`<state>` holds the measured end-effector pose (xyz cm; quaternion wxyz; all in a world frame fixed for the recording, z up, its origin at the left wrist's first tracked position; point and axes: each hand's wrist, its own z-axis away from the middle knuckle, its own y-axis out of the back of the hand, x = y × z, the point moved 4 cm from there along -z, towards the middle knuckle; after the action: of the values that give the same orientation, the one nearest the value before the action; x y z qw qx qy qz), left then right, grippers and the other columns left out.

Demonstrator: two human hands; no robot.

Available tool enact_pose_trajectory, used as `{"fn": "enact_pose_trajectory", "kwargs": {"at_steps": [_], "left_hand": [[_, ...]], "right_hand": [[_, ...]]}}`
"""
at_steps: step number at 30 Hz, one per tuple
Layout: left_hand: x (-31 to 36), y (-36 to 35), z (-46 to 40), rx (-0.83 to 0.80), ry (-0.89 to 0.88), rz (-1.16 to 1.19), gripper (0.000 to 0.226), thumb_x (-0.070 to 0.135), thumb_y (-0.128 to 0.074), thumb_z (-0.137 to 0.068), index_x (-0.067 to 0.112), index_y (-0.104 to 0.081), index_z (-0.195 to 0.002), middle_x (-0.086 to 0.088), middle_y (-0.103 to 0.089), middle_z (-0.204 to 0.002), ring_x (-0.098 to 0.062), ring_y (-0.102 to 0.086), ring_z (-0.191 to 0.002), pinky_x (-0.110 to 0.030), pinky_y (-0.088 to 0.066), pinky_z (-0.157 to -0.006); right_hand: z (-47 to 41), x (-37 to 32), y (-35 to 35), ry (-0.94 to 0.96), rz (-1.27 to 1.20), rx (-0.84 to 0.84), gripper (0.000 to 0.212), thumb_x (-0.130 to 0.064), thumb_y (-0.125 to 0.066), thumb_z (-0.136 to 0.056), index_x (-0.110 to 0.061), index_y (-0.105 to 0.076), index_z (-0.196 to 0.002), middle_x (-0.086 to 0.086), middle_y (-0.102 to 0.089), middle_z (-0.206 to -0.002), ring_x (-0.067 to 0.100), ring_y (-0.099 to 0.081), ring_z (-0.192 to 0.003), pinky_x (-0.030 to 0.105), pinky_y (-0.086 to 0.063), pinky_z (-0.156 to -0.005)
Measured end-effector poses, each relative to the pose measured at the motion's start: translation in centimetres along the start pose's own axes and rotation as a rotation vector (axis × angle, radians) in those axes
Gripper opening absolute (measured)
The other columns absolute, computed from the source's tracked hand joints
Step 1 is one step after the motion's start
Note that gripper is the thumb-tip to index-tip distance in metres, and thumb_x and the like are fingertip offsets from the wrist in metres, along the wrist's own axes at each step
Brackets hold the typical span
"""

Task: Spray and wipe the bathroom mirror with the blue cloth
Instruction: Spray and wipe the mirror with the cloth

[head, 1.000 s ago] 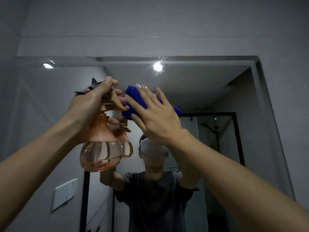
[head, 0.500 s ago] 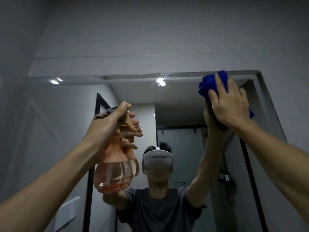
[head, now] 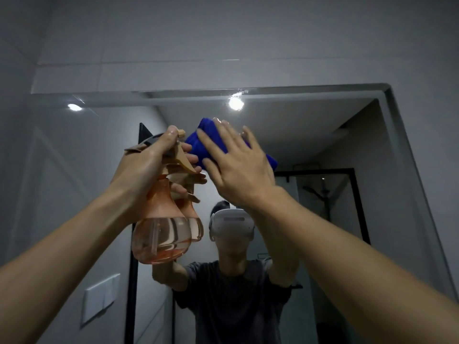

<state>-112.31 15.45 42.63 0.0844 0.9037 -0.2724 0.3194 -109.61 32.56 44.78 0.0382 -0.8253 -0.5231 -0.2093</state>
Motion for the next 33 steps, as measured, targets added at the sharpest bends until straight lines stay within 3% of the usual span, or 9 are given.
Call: {"fn": "enact_pose_trajectory", "kwargs": {"at_steps": [6,9,13,16,20,25,30,33], "left_hand": [[-0.4,-0.2,0.6,0.015,0.031,0.062,0.044,0.047,-0.050,-0.097,0.010,-0.067,-0.112,-0.009,-0.077,-0.099,-0.018,-0.077,-0.081,-0.022,-0.055,-0.048],[-0.5,-1.0,0.6,0.013,0.052,0.106,0.042,0.046,-0.053,-0.096,0.009,-0.068,-0.110,-0.010,-0.078,-0.096,-0.019,-0.077,-0.079,-0.024,-0.056,-0.047],[-0.9,-1.6,0.0,0.017,0.068,0.113,0.043,0.049,-0.056,-0.093,0.010,-0.069,-0.108,-0.011,-0.078,-0.100,-0.025,-0.077,-0.088,-0.036,-0.060,-0.063],[-1.2,-1.6,-0.8,0.010,0.045,0.125,0.043,0.049,-0.057,-0.093,0.010,-0.069,-0.107,-0.012,-0.077,-0.102,-0.029,-0.076,-0.092,-0.030,-0.055,-0.050],[-1.1,-1.6,-1.8,-0.011,-0.003,0.120,0.043,0.049,-0.056,-0.093,0.009,-0.070,-0.106,-0.011,-0.077,-0.100,-0.027,-0.076,-0.091,-0.032,-0.055,-0.055],[-0.5,-0.7,-2.5,-0.010,-0.080,0.090,0.046,0.047,-0.054,-0.095,0.007,-0.068,-0.112,-0.011,-0.077,-0.102,-0.026,-0.076,-0.092,-0.040,-0.059,-0.068],[-1.0,1.4,-1.8,0.002,-0.040,0.100,0.044,0.048,-0.054,-0.095,0.009,-0.068,-0.110,-0.013,-0.076,-0.105,-0.030,-0.075,-0.096,-0.049,-0.056,-0.082],[-1.1,3.0,-1.2,0.030,-0.021,0.104,0.041,0.048,-0.053,-0.095,0.011,-0.068,-0.107,-0.011,-0.077,-0.103,-0.025,-0.076,-0.089,-0.033,-0.060,-0.060]], "right_hand": [[7.1,3.8,0.5,0.081,0.066,-0.064,0.060,-0.052,-0.027,-0.104,-0.031,-0.016,-0.158,0.008,-0.016,-0.166,0.022,-0.018,-0.152,0.053,-0.016,-0.122],[7.5,7.8,1.9,-0.083,0.070,-0.054,0.060,-0.054,-0.021,-0.103,-0.032,-0.015,-0.158,0.007,-0.016,-0.166,0.022,-0.017,-0.152,0.051,-0.014,-0.123],[6.4,13.8,3.5,-0.344,0.031,0.001,0.062,-0.055,-0.018,-0.102,-0.031,-0.012,-0.159,0.007,-0.013,-0.166,0.023,-0.014,-0.152,0.051,-0.010,-0.123],[4.6,17.1,4.7,-0.512,-0.029,0.086,0.059,-0.051,-0.024,-0.105,-0.029,-0.012,-0.158,0.012,-0.019,-0.163,0.030,-0.021,-0.149,0.052,-0.013,-0.123],[1.5,18.1,4.9,-0.625,-0.048,0.138,0.058,-0.046,-0.021,-0.106,-0.025,-0.010,-0.159,0.015,-0.017,-0.164,0.031,-0.018,-0.150,0.050,-0.011,-0.123],[-2.2,14.6,4.6,-0.525,-0.099,0.150,0.059,-0.045,-0.022,-0.106,-0.024,-0.011,-0.159,0.013,-0.013,-0.165,0.031,-0.016,-0.151,0.052,-0.013,-0.122],[-4.0,7.6,3.4,-0.370,-0.076,0.116,0.058,-0.046,-0.023,-0.105,-0.026,-0.013,-0.159,0.014,-0.017,-0.163,0.032,-0.023,-0.147,0.051,-0.017,-0.120],[-3.7,2.9,2.0,-0.265,-0.020,0.055,0.058,-0.051,-0.022,-0.104,-0.030,-0.013,-0.158,0.015,-0.024,-0.161,0.035,-0.028,-0.144,0.050,-0.018,-0.119]]}}
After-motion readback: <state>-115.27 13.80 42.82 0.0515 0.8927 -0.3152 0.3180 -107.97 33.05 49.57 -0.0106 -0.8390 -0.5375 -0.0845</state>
